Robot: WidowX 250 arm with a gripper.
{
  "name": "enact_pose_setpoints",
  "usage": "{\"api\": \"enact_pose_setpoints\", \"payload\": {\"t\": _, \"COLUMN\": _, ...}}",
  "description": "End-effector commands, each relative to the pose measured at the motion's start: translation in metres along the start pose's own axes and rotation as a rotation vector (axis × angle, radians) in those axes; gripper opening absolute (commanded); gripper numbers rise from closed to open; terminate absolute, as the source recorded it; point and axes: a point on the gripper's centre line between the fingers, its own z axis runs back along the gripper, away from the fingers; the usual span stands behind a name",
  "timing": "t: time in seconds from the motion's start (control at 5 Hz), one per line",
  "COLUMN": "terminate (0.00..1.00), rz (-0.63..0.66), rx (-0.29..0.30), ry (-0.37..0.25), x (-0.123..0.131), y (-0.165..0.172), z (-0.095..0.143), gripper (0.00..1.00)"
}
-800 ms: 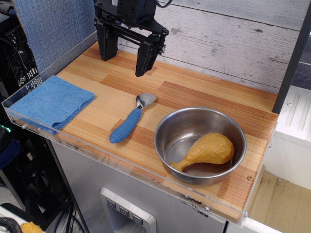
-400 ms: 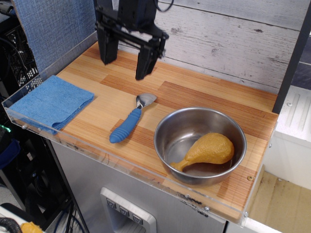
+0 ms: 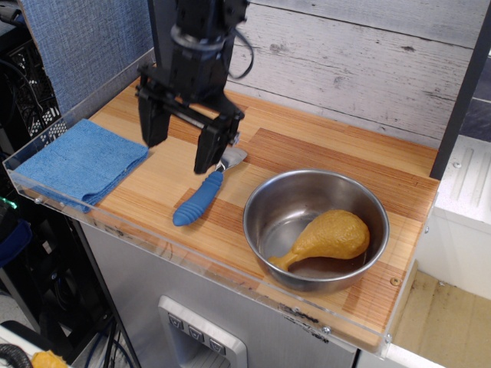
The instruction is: Put the spoon on top of a napkin.
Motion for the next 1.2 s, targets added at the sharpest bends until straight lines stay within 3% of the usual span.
{"api": "enact_pose_setpoints", "payload": {"t": 0.0, "terminate": 0.00, "rz": 0.027, "rx": 0.022, "ry": -0.096, "x": -0.013, "y": 0.013, "z": -0.019, "gripper": 1.00}}
{"api": "enact_pose_setpoints", "payload": {"t": 0.4, "terminate": 0.00, "rz": 0.048, "rx": -0.018, "ry": -0.057, "x": -0.008, "y": 0.015, "z": -0.051, "gripper": 1.00}}
{"api": "enact_pose_setpoints", "payload": {"t": 0.8, "terminate": 0.00, "rz": 0.081, "rx": -0.105, "ry": -0.037, "x": -0.001, "y": 0.013, "z": -0.058, "gripper": 1.00}}
{"api": "enact_pose_setpoints", "payload": {"t": 1.0, "terminate": 0.00, "rz": 0.096, "rx": -0.120, "ry": -0.039, "x": 0.002, "y": 0.013, "z": -0.056, "gripper": 1.00}}
